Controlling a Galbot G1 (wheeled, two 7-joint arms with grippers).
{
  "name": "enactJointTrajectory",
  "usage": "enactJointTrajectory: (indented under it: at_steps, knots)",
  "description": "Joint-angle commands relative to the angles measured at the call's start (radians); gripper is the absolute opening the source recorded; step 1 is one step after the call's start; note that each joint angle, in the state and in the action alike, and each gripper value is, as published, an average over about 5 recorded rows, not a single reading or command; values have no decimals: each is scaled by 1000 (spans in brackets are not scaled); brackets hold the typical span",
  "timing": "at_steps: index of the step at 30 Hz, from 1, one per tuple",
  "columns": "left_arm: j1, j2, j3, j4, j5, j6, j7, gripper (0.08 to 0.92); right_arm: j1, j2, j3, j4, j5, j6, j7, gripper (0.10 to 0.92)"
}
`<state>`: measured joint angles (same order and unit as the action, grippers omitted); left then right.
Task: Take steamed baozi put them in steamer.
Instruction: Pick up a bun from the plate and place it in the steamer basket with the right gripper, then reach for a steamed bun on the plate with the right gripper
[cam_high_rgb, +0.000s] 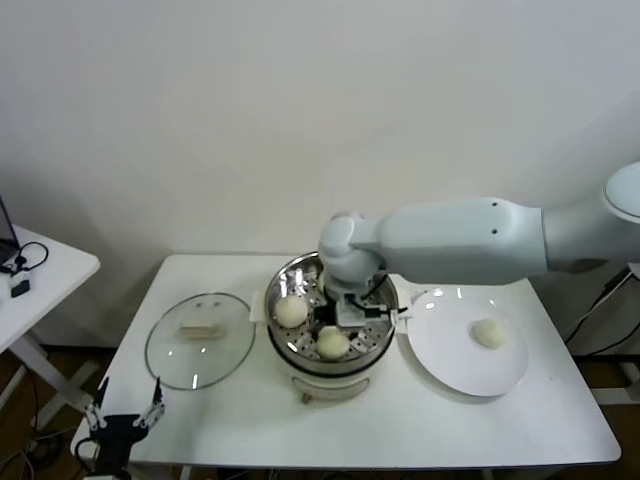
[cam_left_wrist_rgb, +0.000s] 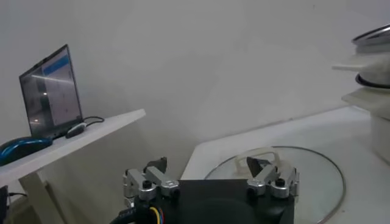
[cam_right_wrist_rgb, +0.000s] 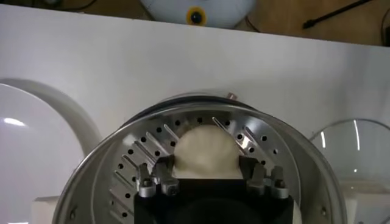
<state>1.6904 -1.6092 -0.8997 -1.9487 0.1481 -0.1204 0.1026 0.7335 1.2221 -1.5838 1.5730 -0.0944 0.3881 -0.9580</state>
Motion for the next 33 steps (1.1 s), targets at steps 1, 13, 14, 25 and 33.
enactJointTrajectory:
  at_steps: [1,13,14,25,33]
  knots:
    - [0,-49,1,-1,0,0,1,823,47,-24,2,-20,71,10,-26,791]
    - [4,-49,1,-5,-3,-3,1,823,386,-326,-372,-181,501,-133,-160,823]
    - [4,-49,2,-6,-3,-3,1,823,393,-351,-406,-191,507,-154,-157,823]
    - [-1,-49,10,-18,-4,-3,2,823,62,-601,-296,-283,465,-424,-42,823]
    - [1,-49,10,-12,3,-13,3,823,-247,-556,-4,-492,342,-426,3,823]
